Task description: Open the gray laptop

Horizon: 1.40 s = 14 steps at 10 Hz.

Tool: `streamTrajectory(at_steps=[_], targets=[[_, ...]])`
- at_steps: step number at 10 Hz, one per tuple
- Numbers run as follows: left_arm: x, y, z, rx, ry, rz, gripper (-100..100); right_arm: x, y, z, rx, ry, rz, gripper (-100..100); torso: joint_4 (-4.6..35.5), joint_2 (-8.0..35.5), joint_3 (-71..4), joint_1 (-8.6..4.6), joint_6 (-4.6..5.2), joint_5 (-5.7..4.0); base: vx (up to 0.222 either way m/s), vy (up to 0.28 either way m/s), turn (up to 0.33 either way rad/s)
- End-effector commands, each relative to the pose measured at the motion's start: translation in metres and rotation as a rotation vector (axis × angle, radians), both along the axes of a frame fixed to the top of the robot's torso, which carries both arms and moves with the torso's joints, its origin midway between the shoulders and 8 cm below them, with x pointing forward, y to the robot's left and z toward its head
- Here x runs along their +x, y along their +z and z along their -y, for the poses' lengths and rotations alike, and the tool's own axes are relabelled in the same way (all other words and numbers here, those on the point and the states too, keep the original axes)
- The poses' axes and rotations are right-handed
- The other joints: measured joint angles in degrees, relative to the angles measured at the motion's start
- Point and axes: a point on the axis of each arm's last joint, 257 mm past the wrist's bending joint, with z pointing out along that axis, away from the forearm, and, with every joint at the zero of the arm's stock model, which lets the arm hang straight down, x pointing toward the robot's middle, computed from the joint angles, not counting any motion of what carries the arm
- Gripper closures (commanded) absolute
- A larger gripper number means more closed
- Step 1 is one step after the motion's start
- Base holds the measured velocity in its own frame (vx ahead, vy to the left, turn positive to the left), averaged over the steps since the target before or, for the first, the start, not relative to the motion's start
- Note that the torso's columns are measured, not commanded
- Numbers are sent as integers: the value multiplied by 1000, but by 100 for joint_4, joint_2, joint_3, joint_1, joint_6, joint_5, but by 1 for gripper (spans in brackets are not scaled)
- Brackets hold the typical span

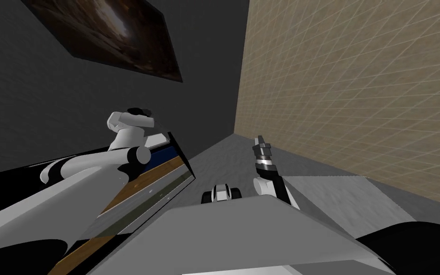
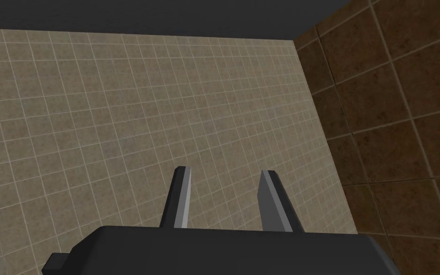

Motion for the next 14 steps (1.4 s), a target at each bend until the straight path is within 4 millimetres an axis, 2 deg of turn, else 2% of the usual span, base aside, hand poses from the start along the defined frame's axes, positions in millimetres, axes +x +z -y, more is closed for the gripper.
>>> streamTrajectory(at_steps=[1, 2, 3, 6, 8, 9, 10, 14], targets=[[3, -1, 8, 10, -12, -6, 100, 0, 0, 0, 0, 0, 0, 0, 1, 6, 3, 2, 7, 0, 1, 4, -31], [16, -1, 26, -3, -56, 4, 100, 0, 0, 0, 0, 0, 0, 0, 2, 8, 6, 3, 2, 1, 39, -27, 255], [18, -2, 30, 11, -59, -6, 100, 0, 0, 0, 0, 0, 0, 0, 8, 3, 5, -2, -21, -1, 52, -40, 197], [41, -3, 62, -9, -131, 7, 100, 0, 0, 0, 0, 0, 0, 0, -1, 4, 4, -14, 5, -3, 57, -57, 235], [45, -6, 70, 8, -144, -10, 100, 0, 0, 0, 0, 0, 0, 0, 2, 6, 4, -7, 2, -3, 25, -37, 107], [54, -6, 83, -9, -176, 0, 100, 0, 0, 0, 0, 0, 0, 0, 1, 13, 9, -3, 10, 0, 24, -34, 272], [57, -8, 88, 5, -182, -13, 100, 0, 0, 0, 0, 0, 0, 0, 4, 11, 10, 0, -19, 5, 35, -50, 180], [75, -14, 121, -10, -249, -15, 100, 0, 0, 0, 0, 0, 0, 0, -1, 6, 6, -3, -18, 5, 46, -63, 221]])
